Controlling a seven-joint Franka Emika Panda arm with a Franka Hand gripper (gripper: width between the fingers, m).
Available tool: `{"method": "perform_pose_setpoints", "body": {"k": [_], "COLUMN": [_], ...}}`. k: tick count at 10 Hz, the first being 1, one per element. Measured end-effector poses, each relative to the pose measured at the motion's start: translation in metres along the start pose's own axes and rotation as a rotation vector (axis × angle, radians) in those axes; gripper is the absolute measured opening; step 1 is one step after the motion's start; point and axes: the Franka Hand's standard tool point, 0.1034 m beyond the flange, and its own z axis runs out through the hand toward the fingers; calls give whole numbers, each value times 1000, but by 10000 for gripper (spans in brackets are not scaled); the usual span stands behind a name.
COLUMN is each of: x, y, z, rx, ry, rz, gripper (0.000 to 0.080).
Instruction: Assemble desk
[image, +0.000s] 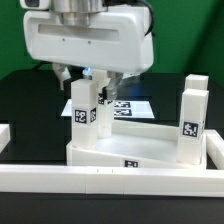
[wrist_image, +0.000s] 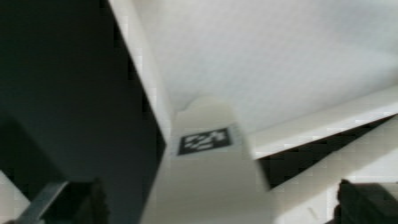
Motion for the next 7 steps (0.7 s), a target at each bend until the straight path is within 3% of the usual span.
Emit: {"method": "perform_pose_setpoints", "body": {"k": [3, 7], "x": [-7, -7], "y": [-21, -20], "z": [-10, -9], "rx": [0, -2], "ry": [-35, -35], "rz": [73, 60], "gripper": [649, 649]}}
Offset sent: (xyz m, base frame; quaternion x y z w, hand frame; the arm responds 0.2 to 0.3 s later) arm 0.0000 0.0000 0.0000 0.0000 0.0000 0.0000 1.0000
